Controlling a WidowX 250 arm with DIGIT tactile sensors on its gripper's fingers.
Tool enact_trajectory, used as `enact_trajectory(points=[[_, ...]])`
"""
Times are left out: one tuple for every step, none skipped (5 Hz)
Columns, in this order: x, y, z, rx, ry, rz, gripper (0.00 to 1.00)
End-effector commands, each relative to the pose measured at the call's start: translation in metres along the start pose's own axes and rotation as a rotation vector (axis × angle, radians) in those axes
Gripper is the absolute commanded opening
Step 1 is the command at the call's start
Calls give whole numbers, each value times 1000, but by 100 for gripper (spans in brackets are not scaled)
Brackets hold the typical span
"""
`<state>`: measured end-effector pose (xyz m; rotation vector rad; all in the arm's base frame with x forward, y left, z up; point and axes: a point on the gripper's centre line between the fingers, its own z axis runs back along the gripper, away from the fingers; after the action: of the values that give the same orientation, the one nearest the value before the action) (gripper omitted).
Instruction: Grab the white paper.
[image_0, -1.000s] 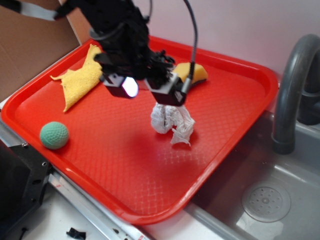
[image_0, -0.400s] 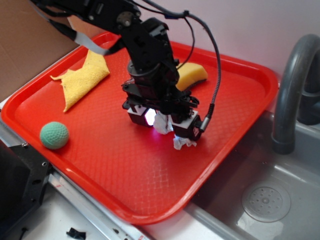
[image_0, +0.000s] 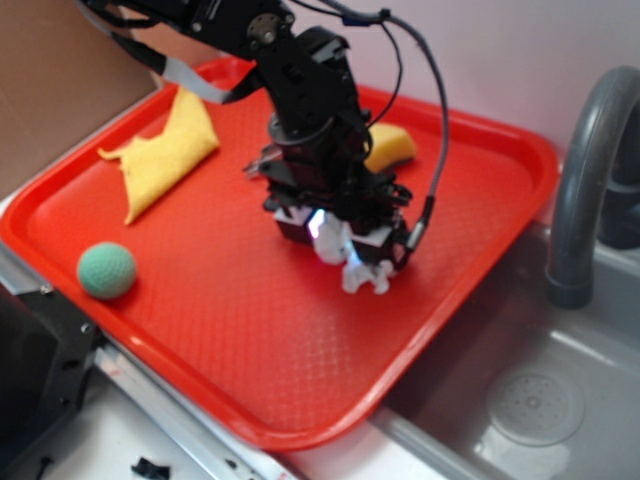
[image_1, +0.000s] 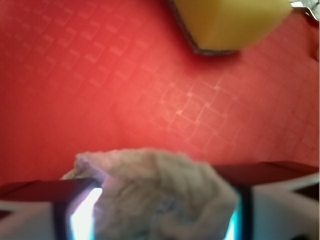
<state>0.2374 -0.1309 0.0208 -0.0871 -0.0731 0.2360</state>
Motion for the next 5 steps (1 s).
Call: enact_trajectory(points=[[-1, 2, 34, 12, 2, -37, 0], [5, 10, 68, 36, 35, -60, 0], [-1, 29, 121, 0, 41, -132, 0], [-9, 45, 169, -44, 17, -167, 0], [-20, 58, 205, -47, 5, -143, 0]])
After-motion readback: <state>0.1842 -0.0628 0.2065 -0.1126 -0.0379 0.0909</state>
